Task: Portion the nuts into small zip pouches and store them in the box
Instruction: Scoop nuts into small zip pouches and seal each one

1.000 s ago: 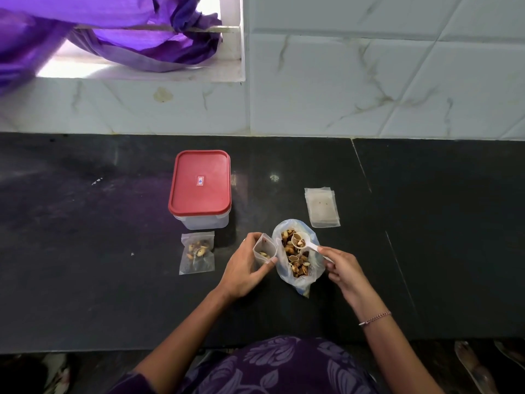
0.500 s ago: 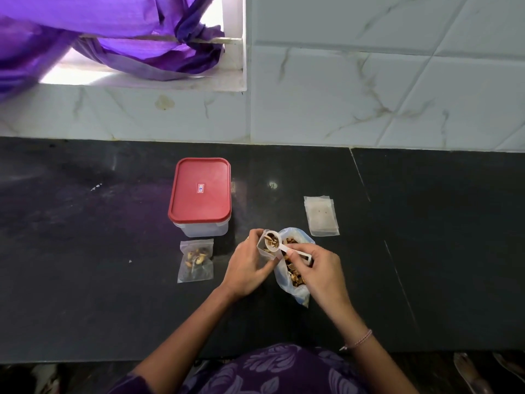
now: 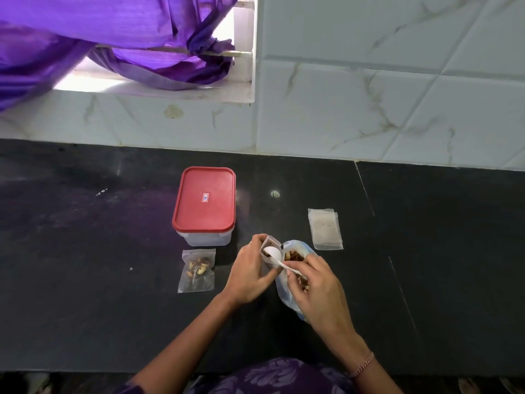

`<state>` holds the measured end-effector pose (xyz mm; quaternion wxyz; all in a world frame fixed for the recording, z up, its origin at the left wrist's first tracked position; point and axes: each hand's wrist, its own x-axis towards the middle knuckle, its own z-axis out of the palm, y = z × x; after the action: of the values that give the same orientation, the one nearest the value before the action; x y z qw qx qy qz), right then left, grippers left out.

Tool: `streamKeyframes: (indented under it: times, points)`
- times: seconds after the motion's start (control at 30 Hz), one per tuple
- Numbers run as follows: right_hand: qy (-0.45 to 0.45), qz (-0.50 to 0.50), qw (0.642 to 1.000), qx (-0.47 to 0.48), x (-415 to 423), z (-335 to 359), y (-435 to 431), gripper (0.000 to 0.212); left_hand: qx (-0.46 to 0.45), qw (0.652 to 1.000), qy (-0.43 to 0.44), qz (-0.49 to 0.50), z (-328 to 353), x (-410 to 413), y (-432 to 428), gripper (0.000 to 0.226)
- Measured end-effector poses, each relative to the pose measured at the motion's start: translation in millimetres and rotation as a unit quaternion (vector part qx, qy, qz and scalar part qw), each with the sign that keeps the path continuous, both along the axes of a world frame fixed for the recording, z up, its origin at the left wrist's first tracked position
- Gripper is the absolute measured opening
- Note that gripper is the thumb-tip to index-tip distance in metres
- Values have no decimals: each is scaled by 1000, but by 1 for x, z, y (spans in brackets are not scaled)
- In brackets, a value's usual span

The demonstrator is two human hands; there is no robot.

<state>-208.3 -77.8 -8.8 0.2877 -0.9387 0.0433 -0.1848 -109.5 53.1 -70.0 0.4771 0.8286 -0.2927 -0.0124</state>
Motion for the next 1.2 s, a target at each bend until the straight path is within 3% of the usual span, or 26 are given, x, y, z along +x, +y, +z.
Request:
streamKeyframes:
  times: [0.23,0.4,0.67,0.8,0.93,1.2]
  points:
    - [-3,12,998,63,5,-4,-3,19,7,1000,-5,-4,0,1,-3,44]
    - [-80,-21,997,8,2,10,-8,28,19,1000,-3,3,0,3,-2,48]
    - [-61,6,995,-84,-2,0,-7,29,18,1000,-4,0,0,3,-5,47]
    - [-67,-23,995,-75,0,4,-12,31,27,1000,2,10,-2,4,-4,49]
    - [-50,24,996,-71,0,3,-10,30,27,1000,-1,-5,-1,4,-4,47]
    - [-33,15,999,-3,3,7,-17,25,43,999,2,-6,-1,3,-4,52]
